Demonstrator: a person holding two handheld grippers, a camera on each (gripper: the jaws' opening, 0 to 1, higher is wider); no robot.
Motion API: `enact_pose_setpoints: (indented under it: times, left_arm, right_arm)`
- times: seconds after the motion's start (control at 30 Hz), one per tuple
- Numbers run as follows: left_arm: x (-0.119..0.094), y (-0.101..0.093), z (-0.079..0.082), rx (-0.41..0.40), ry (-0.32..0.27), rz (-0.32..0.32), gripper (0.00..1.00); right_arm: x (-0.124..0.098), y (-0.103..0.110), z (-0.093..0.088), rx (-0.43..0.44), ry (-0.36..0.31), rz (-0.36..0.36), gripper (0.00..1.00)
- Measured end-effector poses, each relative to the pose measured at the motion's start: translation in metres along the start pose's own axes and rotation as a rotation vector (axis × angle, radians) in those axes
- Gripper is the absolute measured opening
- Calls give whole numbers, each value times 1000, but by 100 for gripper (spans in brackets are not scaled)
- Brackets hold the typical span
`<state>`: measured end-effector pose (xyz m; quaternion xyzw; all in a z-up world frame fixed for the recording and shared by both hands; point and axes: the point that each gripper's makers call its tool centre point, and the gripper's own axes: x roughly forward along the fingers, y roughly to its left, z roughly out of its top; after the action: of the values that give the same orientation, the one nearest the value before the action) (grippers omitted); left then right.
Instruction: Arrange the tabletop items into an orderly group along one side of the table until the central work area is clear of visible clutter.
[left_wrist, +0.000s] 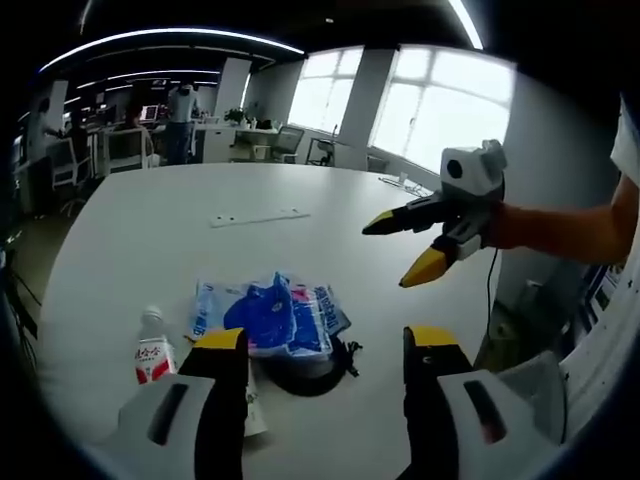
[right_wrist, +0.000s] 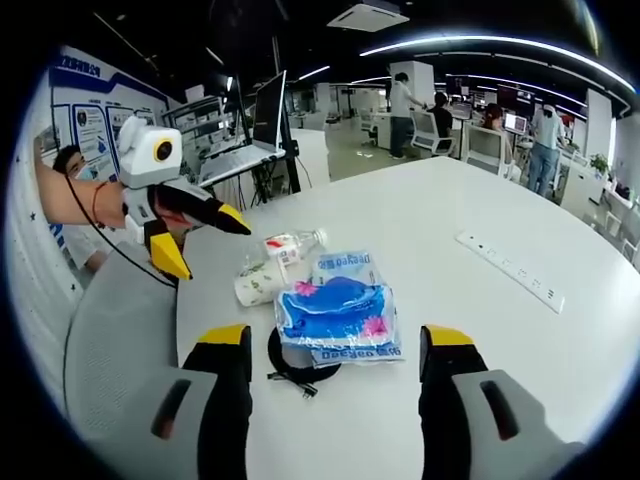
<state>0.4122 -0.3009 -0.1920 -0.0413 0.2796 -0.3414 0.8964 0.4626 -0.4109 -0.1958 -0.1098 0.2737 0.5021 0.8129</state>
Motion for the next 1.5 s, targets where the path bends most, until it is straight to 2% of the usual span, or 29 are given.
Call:
enact_pose_setpoints:
  times: [0.6,0.8,1.13,1.5]
  left_arm:
    - [18,3,-13,-45,31,53,55]
    - [25,1,-20,-70,52,70,50]
    - [38,2,-33,-157,69,92,47]
    - [48,1,-45,-213,89,115,41]
  right_arm:
    - [19,-12,-3,3,8,14,62]
    - [27,-17,-6,1,17,22,60]
    - [40,-26,-11,3,30,34,57]
    - [51,-33,-17,7,41,53,55]
